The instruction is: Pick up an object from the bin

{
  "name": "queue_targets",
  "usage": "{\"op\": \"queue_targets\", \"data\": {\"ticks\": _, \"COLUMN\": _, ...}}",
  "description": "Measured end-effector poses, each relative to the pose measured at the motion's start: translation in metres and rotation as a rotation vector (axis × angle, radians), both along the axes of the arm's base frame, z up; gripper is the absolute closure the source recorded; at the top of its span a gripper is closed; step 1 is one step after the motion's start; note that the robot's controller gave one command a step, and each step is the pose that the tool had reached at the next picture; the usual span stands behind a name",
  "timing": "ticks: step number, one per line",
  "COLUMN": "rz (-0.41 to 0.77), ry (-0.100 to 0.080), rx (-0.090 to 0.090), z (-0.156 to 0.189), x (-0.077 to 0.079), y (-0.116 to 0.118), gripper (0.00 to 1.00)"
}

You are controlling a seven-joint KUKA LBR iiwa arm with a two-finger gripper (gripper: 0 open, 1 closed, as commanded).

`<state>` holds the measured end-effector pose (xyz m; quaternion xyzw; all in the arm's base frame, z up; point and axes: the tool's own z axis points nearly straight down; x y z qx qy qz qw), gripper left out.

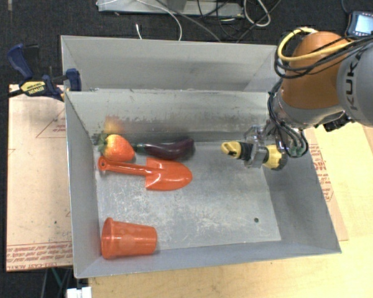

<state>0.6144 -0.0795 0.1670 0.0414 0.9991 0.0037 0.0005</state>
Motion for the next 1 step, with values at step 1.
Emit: {"op": "queue_targets", "data": {"ticks": 1, "rz": 0.0, "ry": -0.004, "rx": 0.0, "z": 0.0135, "x": 0.0009, "y": -0.0001, "gripper": 1.0}}
